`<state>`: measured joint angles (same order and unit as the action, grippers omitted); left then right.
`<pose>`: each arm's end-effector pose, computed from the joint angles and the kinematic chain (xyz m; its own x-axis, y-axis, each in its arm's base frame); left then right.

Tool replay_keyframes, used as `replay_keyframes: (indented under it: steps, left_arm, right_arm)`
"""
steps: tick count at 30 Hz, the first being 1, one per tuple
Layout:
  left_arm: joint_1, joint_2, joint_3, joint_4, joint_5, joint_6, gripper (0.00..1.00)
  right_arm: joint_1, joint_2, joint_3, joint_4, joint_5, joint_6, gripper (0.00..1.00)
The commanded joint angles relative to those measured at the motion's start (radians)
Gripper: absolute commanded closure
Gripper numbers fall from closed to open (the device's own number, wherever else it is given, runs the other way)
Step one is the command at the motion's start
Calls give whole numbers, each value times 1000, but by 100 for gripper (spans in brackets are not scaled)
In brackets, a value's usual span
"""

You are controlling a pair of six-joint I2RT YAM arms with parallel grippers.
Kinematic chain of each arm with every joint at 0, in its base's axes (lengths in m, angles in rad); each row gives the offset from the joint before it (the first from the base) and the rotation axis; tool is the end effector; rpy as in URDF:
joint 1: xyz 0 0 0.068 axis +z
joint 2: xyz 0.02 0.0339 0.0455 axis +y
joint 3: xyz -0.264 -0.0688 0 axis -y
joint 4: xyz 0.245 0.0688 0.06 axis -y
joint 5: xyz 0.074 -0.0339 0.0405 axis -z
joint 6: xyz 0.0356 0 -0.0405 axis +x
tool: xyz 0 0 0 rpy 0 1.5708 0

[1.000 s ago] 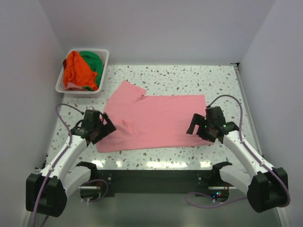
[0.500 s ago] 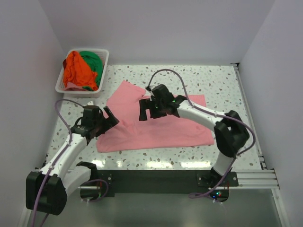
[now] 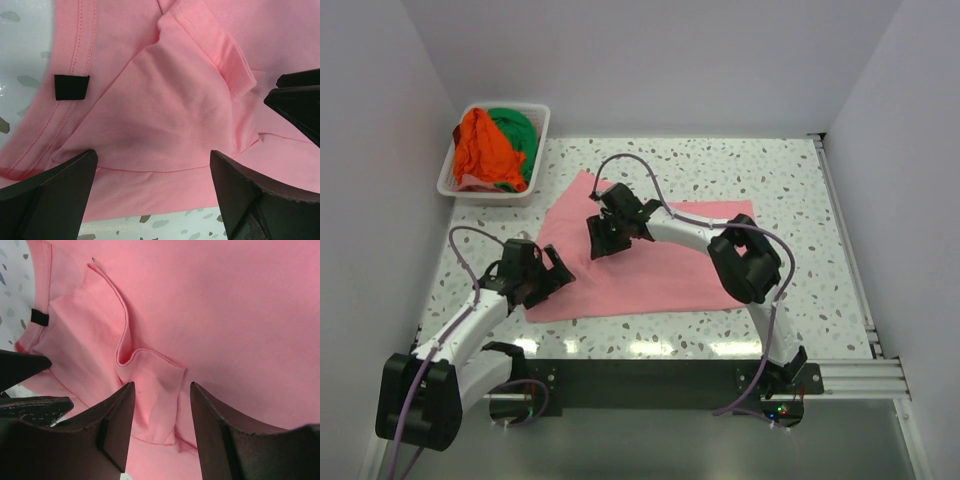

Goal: Fold and stack the t-shirts
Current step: Fold the tshirt

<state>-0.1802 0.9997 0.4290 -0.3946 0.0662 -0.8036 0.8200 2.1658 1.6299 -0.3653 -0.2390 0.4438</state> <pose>0.1749 -0.0343 0.1637 -0.7169 -0.5995 -0.3559 -0.4325 0.7828 -0.4475 0.3190 0.3543 0.1735 -0.8311 -0.2793 -0.4808 -0.5024 0.7477 0.4341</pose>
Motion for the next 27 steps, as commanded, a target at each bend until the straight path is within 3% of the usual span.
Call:
replay_keyframes:
  steps: [1, 13, 19, 27]
  left_arm:
    - [-4, 5, -2, 39, -3, -3, 0]
    - [-4, -1, -7, 10, -31, 1, 0]
    - [-4, -4, -15, 10, -36, 3, 0]
    - [-4, -10, -13, -4, -46, 4, 0]
  right_arm:
    - [10, 15, 64, 14, -13, -11, 49]
    - [36, 78, 128, -50, 61, -24, 55]
    - [44, 78, 125, -50, 58, -19, 80]
    - [44, 57, 125, -58, 92, -16, 100]
